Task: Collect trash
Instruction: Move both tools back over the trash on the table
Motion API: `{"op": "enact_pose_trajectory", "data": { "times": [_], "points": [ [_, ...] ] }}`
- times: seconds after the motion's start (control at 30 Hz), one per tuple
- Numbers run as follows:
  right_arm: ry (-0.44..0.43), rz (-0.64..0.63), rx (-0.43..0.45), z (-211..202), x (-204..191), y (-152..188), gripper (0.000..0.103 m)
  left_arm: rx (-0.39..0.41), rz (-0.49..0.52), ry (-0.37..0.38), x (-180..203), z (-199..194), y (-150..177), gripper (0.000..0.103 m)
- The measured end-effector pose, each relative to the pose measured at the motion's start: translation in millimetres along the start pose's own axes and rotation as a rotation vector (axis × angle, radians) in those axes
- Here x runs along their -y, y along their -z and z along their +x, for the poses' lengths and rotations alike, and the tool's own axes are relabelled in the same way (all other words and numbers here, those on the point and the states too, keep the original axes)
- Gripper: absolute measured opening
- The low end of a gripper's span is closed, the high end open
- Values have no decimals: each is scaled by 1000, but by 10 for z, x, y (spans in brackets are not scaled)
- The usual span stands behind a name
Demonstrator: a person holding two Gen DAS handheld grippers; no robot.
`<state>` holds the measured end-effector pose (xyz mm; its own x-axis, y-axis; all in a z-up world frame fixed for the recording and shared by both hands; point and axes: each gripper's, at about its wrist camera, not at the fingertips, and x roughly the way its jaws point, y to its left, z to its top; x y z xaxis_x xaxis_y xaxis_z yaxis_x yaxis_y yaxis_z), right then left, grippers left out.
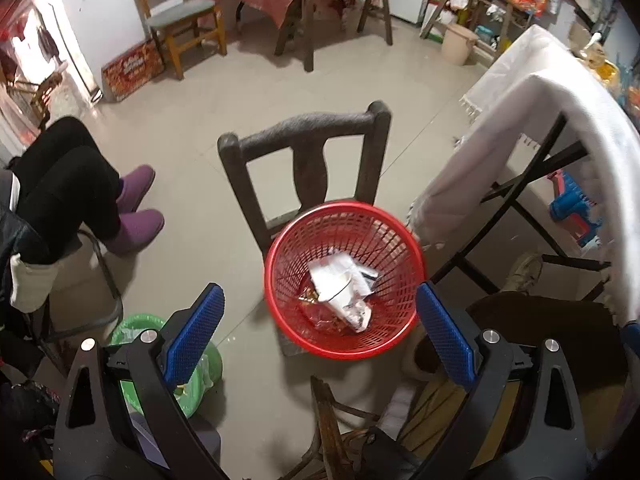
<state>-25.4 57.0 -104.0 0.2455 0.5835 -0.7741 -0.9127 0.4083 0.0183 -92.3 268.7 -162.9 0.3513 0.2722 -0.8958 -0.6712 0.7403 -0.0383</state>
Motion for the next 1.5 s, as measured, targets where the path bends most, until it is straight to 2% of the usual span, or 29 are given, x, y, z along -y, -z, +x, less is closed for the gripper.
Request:
{"op": "enact_pose_trajectory", "data": {
  "times": [0.33, 0.5, 0.63, 0.73, 0.97, 1.2, 1.33, 1.43, 1.5],
  "points": [
    [141, 143, 171, -894, 467, 273, 94, 127, 107, 57, 444, -538, 96, 93],
    [200, 263, 230, -1263, 823, 527, 96, 172, 166, 130, 673, -808, 178, 94],
    [257, 369, 246, -1441, 1172, 830, 96, 184, 216, 179, 869, -933, 252, 94],
    [304, 433, 250, -1591, 1456, 1077, 96, 157, 261, 241, 1095, -959, 298, 94],
    [430, 559, 300, -1913, 2024, 1498, 96, 105, 427, 395, 2000, -1135, 243, 94],
    [429, 716, 368, -2026, 2431, 1826, 96, 47, 581, 540, 3134, -1264, 55, 95],
    [481, 733, 370, -2032, 2498, 1880, 96, 64, 671, 531, 3804, -1293, 93, 95],
    [548, 739, 374, -2067, 2541, 1964, 96, 96, 735, 522, 4212, -1305, 181, 95],
    [551, 754, 378, -2076, 2591, 2013, 96, 101, 760, 501, 4393, -1259, 224, 95]
  ]
}}
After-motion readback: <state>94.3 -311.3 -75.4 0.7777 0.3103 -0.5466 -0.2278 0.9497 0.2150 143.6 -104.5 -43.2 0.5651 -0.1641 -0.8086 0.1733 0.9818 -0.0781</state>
